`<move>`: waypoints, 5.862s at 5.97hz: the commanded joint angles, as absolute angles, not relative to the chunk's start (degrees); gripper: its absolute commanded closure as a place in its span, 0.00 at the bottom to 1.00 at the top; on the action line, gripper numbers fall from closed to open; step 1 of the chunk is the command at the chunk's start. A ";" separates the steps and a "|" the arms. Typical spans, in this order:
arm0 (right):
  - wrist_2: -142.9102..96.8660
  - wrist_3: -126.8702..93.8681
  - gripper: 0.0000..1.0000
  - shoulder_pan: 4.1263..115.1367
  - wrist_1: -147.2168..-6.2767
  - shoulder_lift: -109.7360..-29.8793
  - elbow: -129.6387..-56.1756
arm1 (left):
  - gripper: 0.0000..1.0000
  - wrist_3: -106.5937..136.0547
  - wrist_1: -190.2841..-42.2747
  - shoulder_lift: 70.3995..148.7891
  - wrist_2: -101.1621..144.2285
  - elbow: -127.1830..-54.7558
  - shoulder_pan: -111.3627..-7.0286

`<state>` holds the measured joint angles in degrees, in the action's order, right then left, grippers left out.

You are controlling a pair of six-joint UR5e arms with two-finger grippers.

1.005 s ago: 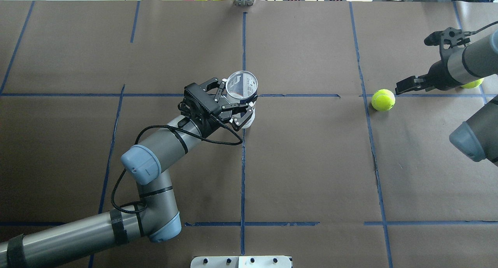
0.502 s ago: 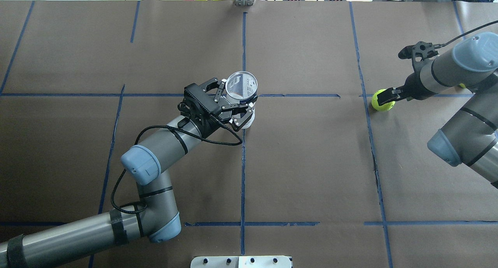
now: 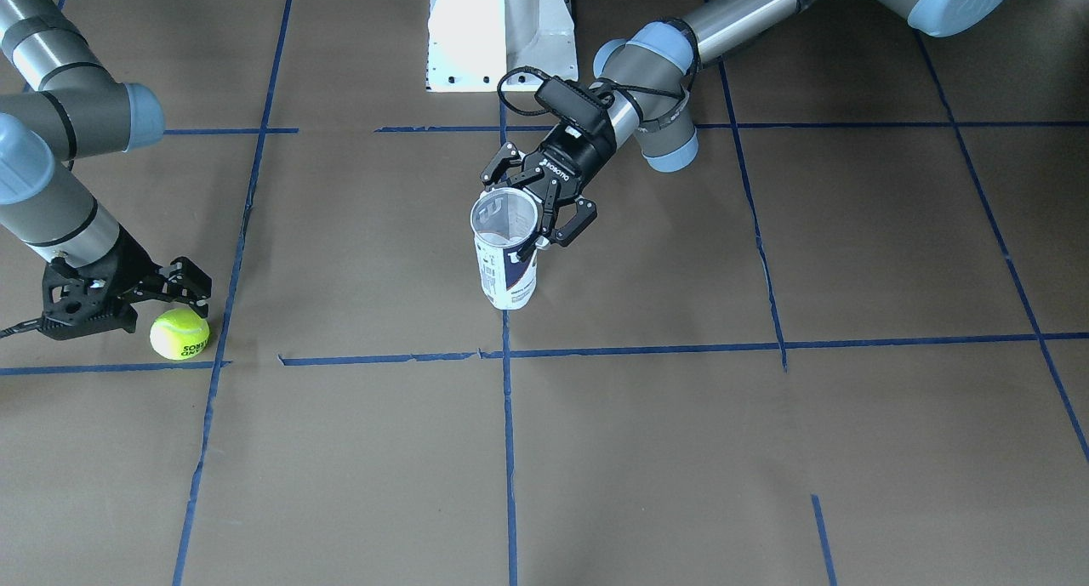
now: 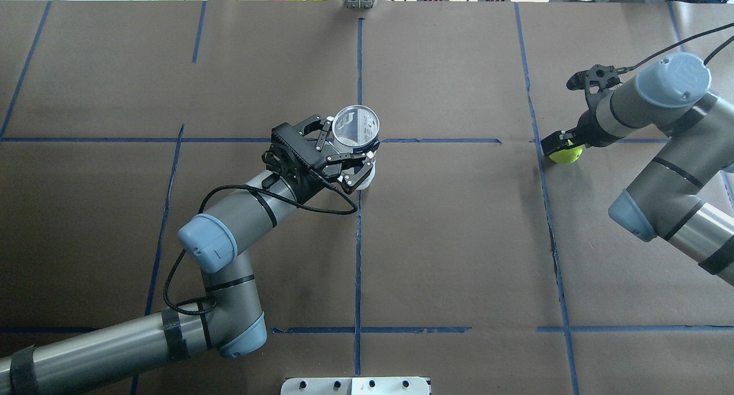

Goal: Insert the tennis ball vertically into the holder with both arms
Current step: 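Hold the can upright with the left gripper while the right reaches a ball, then grasp the tennis ball with the right gripper and carry it above the can, then lower the ball into the can opening and open the right gripper, then move the right gripper to the second tennis ball and grasp it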

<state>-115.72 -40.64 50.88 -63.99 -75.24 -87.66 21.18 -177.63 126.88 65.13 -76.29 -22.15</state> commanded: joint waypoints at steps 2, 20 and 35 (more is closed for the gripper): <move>-113.73 -40.69 0.39 50.01 -63.90 -74.53 -85.87 | 0.24 21.18 -177.63 126.83 65.13 -76.29 -22.15; -104.85 -78.49 0.16 35.51 -92.29 -41.40 -102.22 | 0.11 21.71 -178.68 126.47 65.04 -76.29 -21.01; -120.50 -5.10 0.01 74.71 -66.18 -73.20 -65.48 | 0.18 21.53 -178.68 126.47 65.04 -76.38 -21.01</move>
